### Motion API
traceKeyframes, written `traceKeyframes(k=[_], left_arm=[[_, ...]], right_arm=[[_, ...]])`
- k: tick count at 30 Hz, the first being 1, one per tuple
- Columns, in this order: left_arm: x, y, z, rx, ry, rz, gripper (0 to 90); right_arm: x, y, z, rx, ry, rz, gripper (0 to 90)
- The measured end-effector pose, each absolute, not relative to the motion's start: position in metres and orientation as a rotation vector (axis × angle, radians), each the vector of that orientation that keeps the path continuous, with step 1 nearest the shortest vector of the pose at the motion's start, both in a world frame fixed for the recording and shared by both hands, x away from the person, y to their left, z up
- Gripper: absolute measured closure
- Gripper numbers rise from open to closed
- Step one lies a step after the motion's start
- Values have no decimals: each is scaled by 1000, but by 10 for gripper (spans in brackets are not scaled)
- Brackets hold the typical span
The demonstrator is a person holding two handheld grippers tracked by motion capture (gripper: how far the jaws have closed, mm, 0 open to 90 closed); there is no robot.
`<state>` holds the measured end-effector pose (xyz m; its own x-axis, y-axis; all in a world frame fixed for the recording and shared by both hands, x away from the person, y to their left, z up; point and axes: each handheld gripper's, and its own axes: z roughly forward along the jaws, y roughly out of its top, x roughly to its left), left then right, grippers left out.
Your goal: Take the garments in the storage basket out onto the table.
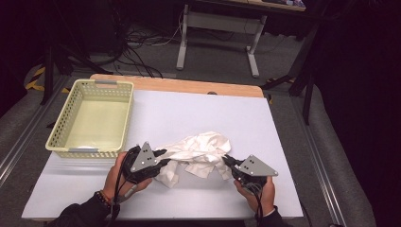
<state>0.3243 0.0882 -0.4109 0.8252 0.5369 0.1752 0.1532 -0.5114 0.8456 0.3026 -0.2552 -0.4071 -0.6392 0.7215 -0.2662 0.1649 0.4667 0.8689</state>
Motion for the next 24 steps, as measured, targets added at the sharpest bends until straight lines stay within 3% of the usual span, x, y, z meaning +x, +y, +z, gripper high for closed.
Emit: traceKeyframes(k=[5, 9, 13, 19, 23, 24], left_arm=[[323, 79, -417, 2117, 489, 484, 495], [322, 70, -425, 2139, 501, 419, 329], [324, 59, -438, 2215, 501, 413, 240], [336, 58, -453, 2302, 562, 403, 229], [345, 62, -459, 2316, 608, 375, 306], [345, 63, -459, 2311, 618, 360, 368]], right_arm=[[306, -268, -407, 788, 2046, 1124, 885], [313, -278, -411, 844, 2028, 1106, 885], [318, -287, -414, 888, 2017, 1089, 885], [322, -299, -416, 942, 1996, 1074, 885], [325, -304, -418, 974, 1994, 1082, 885], [325, -304, -419, 976, 1994, 1081, 884]])
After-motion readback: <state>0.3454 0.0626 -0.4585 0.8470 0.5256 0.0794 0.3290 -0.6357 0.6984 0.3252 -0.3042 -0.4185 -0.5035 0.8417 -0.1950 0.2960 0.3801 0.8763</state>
